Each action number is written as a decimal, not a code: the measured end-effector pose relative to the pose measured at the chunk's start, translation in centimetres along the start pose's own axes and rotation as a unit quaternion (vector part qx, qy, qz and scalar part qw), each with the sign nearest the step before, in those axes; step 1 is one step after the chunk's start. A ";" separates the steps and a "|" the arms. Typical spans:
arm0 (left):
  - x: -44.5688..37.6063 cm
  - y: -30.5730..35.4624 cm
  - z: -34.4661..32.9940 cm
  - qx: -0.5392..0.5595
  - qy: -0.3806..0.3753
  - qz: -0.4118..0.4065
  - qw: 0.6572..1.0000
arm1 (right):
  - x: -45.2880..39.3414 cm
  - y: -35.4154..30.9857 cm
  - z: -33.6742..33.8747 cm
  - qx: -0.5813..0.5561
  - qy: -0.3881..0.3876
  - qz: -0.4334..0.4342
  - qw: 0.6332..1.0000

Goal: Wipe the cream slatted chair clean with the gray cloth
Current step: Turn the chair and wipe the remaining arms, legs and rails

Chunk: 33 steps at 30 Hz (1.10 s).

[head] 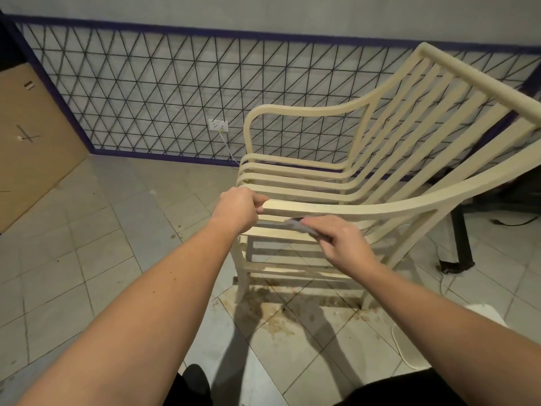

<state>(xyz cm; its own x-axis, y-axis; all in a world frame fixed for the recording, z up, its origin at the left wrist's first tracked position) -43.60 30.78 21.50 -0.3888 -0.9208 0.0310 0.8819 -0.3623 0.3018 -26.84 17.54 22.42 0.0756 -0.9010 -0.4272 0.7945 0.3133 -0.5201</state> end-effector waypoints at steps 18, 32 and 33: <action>0.2 -2.5 -0.1 0.091 -0.097 -0.024 0.991 | -0.2 -0.2 -7.8 -0.299 0.291 -0.465 0.781; 0.3 -3.5 -1.0 0.146 -0.087 -0.022 0.985 | -0.6 -1.5 5.2 -0.166 0.301 -0.170 0.923; 0.3 -3.3 -0.8 0.137 -0.088 -0.024 0.986 | -1.7 -1.0 7.0 -0.118 0.293 -0.138 0.939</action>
<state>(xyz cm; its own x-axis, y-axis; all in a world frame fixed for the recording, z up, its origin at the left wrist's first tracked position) -46.42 31.54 19.72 -0.4904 -0.8553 0.1670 0.7649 -0.3306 0.5529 -23.59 16.63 28.85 -0.5130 -0.6599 -0.5490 0.5745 0.2112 -0.7908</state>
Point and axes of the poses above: each hand's wrist, its own x-axis away from the middle knuckle, its own z-axis out of the back of the hand, y = z × x, the point moved 10 cm from there along -x, towards the middle knuckle, and after that the axes turned 5 degrees about -x, right-handed, at the moved point
